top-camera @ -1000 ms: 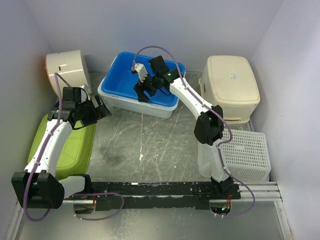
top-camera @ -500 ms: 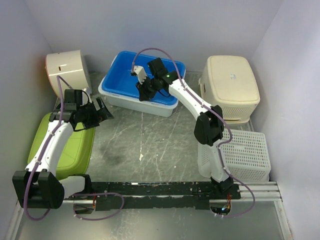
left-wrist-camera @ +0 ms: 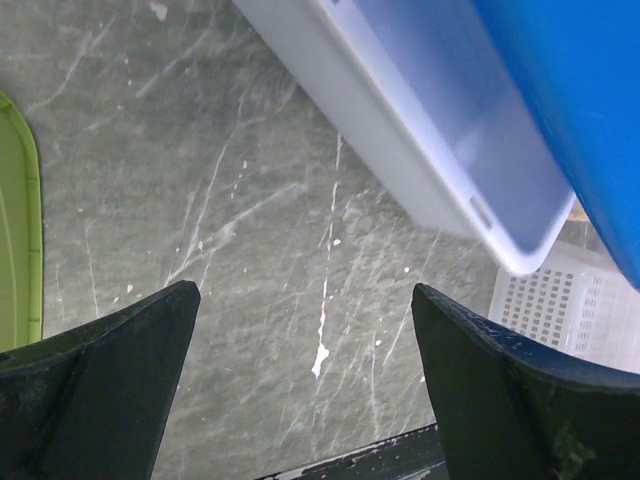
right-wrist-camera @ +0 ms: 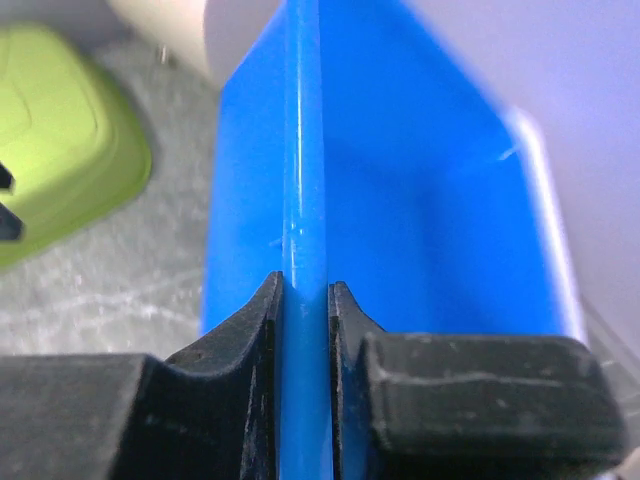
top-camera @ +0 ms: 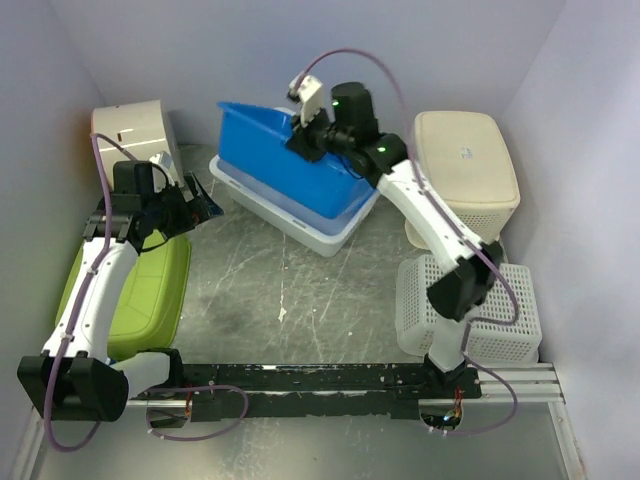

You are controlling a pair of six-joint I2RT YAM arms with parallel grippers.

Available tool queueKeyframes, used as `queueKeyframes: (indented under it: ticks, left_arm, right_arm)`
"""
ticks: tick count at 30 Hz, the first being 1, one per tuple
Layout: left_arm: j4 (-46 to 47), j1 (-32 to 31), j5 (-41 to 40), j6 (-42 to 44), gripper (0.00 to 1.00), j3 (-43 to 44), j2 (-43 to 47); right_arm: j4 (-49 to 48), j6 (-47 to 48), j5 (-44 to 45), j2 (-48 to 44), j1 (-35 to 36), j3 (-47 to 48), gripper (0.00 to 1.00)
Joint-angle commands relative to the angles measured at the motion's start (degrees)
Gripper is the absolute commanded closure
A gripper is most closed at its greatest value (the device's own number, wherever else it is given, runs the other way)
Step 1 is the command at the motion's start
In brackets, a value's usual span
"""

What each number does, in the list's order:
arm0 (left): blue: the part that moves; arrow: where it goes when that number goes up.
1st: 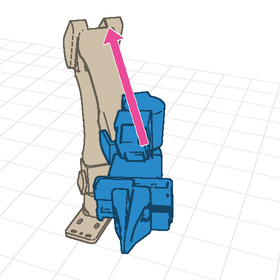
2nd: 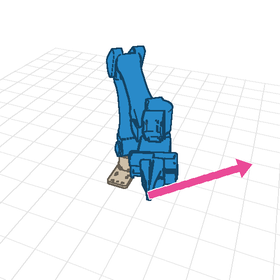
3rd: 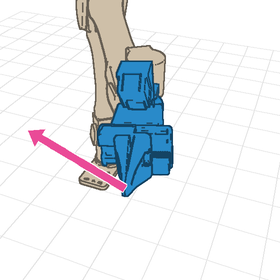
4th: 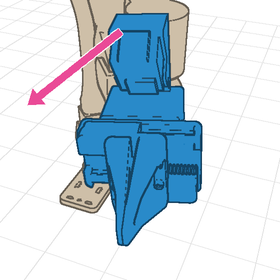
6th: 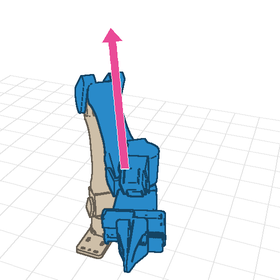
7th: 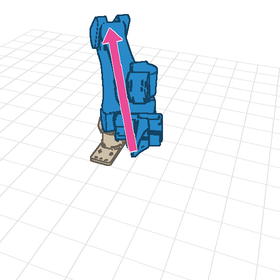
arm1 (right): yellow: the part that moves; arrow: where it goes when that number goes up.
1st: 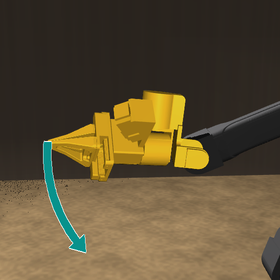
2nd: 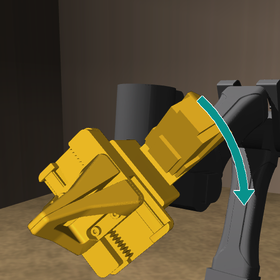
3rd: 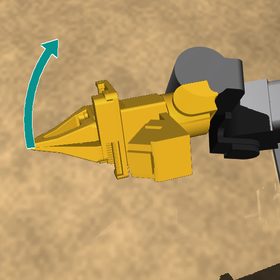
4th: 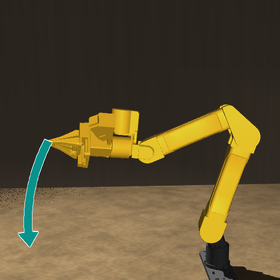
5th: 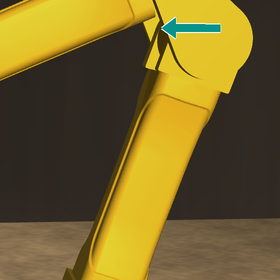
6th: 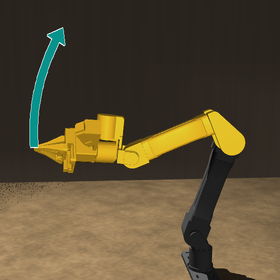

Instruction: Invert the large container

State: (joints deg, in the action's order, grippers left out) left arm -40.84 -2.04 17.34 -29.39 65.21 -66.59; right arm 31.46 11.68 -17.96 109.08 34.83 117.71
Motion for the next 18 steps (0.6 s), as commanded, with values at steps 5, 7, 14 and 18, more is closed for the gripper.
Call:
queueKeyframes:
  ticks: [5, 7, 14, 18]
  left_arm:
    - [-3.7, 0.4, 0.7, 1.0, 0.01, 7.9, 0.8]
    - [-3.8, 0.5, 0.9, 1.0, 0.01, 9.8, 1.0]
    - [-7.4, 0.8, -1.6, 3.1, 0.01, 20.2, -0.3]
    - [-7.6, 0.8, -3.4, 4.6, 0.01, 24.9, 1.1]
  right_arm:
    - [-21.7, -11.2, 7.9, -16.8, -0.4, -6.4, 1.0]
    - [-23.1, -12.9, 7.8, -19.6, -0.4, -8.9, 1.0]
    - [-22.2, -20.7, 3.6, -26.5, -0.4, -11.3, 1.0]
    - [-22.2, -24.3, 2.7, -31.5, -0.3, -13.1, 1.0]
